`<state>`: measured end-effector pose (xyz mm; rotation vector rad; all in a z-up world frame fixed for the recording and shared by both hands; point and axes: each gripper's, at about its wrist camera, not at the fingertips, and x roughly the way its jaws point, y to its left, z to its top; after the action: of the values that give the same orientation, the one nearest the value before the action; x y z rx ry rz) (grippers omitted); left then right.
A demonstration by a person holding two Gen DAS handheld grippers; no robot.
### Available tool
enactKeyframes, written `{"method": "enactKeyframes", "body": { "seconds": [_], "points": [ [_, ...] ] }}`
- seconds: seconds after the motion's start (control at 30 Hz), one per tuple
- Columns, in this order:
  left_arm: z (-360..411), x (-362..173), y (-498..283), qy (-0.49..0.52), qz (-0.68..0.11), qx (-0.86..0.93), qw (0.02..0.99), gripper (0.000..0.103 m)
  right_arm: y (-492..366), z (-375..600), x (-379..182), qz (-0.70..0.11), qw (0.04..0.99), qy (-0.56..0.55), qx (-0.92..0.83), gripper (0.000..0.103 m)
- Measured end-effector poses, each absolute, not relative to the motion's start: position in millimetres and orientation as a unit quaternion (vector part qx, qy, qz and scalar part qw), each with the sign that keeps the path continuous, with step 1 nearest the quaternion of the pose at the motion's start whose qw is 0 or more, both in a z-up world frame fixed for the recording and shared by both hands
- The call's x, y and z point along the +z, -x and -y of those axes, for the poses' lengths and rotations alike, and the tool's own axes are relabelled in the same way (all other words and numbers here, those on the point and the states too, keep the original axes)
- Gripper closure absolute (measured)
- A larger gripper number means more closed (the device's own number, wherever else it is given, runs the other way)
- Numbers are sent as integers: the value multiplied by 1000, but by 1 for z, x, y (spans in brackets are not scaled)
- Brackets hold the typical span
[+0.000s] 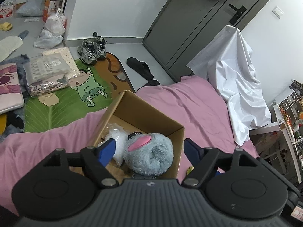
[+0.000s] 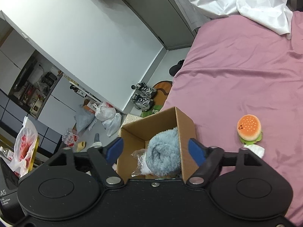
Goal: Organize soft objects
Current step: 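Open both tools to drop the grey cat plush into the box, then move both tools back toward the white packet and burger plush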
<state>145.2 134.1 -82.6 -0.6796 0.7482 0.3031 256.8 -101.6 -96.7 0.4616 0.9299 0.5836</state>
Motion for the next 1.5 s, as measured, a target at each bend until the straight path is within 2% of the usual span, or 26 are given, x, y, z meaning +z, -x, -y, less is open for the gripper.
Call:
{"method": "enactKeyframes", "body": {
  "seconds": [0.2,0.43,0.57,0.9,1.5],
  "points": [
    [-125,-74,-138,307,-355,152,870,19,-250,110,-91,-436,836,-188,275,15],
    [-110,-65,-132,279,-352,158,880,16,-243,125,-83,-424,845,-169,279,8],
    [-100,-62,-130,268,-352,159,883,16,-240,133,-77,-419,850,-154,281,0],
    [-70,-56,-130,231,-356,153,893,15,-236,155,-72,-417,859,-107,279,0],
    [-15,-65,-141,184,-377,156,894,15,-252,208,-79,-418,854,-103,293,0]
  ]
}}
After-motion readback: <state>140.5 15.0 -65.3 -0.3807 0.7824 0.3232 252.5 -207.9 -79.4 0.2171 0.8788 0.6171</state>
